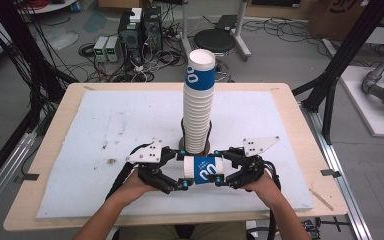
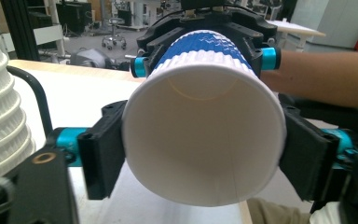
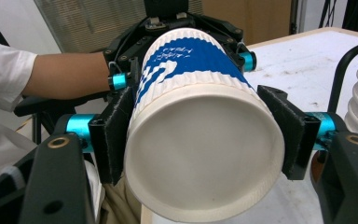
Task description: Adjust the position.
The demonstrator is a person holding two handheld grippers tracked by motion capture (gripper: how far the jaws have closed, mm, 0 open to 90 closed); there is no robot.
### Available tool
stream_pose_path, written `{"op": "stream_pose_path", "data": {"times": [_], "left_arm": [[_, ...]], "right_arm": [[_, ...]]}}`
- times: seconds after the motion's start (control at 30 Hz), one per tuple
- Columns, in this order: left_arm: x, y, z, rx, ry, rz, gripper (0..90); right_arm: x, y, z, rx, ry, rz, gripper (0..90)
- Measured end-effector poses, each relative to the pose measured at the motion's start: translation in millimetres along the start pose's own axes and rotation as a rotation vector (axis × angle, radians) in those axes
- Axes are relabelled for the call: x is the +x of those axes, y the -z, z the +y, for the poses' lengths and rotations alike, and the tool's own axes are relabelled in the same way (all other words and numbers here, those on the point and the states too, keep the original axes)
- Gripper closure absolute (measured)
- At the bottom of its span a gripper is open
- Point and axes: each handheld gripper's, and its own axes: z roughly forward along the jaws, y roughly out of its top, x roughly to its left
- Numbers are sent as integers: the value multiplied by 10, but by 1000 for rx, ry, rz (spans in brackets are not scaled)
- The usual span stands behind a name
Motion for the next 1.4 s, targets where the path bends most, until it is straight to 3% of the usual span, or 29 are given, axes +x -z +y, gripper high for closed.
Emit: {"op": "stream_pose_path", "data": {"times": [0.17, 0.2, 0.27, 0.33, 0.4, 0.5, 0.63, 0.83, 0.97, 1.17, 1.4], "left_arm": [[5, 4, 0, 12, -4, -6, 289], [5, 7, 2, 16, -6, -1, 289], [12, 11, 2, 21, -1, 0, 290], [14, 21, 3, 26, 4, 3, 290], [19, 36, 13, 39, -2, 9, 293], [19, 56, 60, 74, -9, 28, 292], [-5, 68, 200, 155, -50, 47, 290], [3, 44, 461, 296, -100, 82, 290], [9, -6, 601, 374, -116, 86, 289], [11, -90, 734, 471, -125, 91, 287], [16, -161, 787, 537, -119, 87, 287]], "right_arm": [[7, -3, 8, 25, -7, -3, 313], [7, -6, 11, 26, -14, -3, 296], [26, -18, 22, 29, -31, -48, 171], [31, -7, 37, 27, -39, -59, 168], [40, 19, 50, 23, -28, -66, 168], [69, 58, 87, 38, -4, -118, 168], [122, 109, 164, 65, 75, -178, 168], [249, 97, 410, 227, 245, -243, 168], [303, 27, 544, 339, 322, -274, 168], [320, -75, 645, 448, 375, -296, 168], [325, -190, 697, 557, 405, -290, 168]]}}
